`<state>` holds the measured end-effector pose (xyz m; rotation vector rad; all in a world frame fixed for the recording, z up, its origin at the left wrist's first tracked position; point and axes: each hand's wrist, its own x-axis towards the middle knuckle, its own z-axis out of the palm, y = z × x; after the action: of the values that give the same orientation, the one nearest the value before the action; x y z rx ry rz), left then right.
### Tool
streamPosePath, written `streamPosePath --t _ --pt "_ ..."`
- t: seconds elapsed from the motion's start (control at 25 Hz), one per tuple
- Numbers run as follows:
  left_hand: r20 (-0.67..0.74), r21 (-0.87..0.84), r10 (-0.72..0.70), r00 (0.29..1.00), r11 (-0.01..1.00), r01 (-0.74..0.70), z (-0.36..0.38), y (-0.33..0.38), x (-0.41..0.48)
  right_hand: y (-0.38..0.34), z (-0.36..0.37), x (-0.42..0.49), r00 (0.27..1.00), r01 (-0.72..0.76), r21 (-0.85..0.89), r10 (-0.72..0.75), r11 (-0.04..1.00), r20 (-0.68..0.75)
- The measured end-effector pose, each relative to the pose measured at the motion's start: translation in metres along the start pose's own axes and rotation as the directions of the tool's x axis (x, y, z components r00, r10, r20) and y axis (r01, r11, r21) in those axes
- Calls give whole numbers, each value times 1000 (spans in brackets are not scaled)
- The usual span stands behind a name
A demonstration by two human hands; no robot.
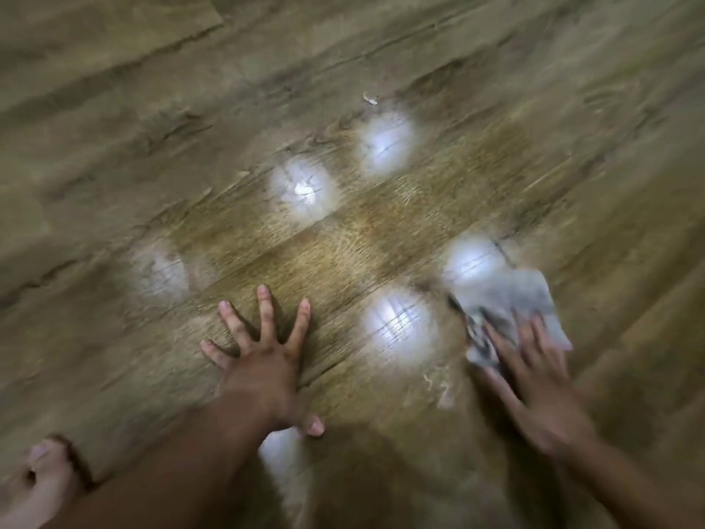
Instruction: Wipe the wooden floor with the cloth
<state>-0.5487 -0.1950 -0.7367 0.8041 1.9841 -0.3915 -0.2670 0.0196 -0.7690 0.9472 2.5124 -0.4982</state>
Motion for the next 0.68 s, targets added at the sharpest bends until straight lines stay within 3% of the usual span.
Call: streamPosePath --t 0.08,0.16,0.2,0.28,0.4,0.52,0.6,0.68 --pt "5 8 19 1000 1000 -19 2 1 2 42 34 -70 993 19 -55 -12 998 116" --pt "1 -15 15 1000 1000 -15 2 2 5 50 19 -70 989 81 -167 -59 983 135" --pt "-3 -21 9 1000 1000 -9 0 3 5 31 1 -38 996 60 -190 -46 980 82" --pt "-16 -30 14 1000 999 -14 1 1 5 -27 -44 46 999 -48 11 48 999 10" --pt "-44 -26 24 999 999 -25 1 1 1 -105 -80 173 989 60 -65 -68 996 -132" --pt "-51 20 53 997 998 -52 4 1 -1 -136 -110 235 991 120 -118 -125 986 -37" --pt "-51 -18 32 998 999 -33 3 3 -3 -111 -104 206 976 216 -108 -219 970 -16" --pt "-71 11 47 996 999 -47 3 2 -3 -54 -70 125 984 162 -50 -165 986 -71"
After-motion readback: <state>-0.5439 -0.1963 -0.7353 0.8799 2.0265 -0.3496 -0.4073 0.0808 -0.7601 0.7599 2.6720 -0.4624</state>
